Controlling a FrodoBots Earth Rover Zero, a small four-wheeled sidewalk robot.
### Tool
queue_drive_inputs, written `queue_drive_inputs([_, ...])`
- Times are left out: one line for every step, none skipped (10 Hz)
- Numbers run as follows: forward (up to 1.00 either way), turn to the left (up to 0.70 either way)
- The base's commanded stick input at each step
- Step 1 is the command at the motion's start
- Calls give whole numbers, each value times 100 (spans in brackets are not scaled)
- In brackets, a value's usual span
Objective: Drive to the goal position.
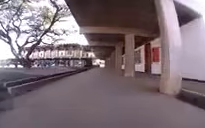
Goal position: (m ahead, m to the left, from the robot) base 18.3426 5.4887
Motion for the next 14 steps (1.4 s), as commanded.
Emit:
queue_drive_inputs([100,1])
queue_drive_inputs([100,1])
queue_drive_inputs([100,1])
queue_drive_inputs([100,1])
queue_drive_inputs([100,1])
queue_drive_inputs([100,1])
queue_drive_inputs([100,1])
queue_drive_inputs([100,1])
queue_drive_inputs([100,1])
queue_drive_inputs([100,1])
queue_drive_inputs([100,1])
queue_drive_inputs([100,1])
queue_drive_inputs([100,1])
queue_drive_inputs([100,1])
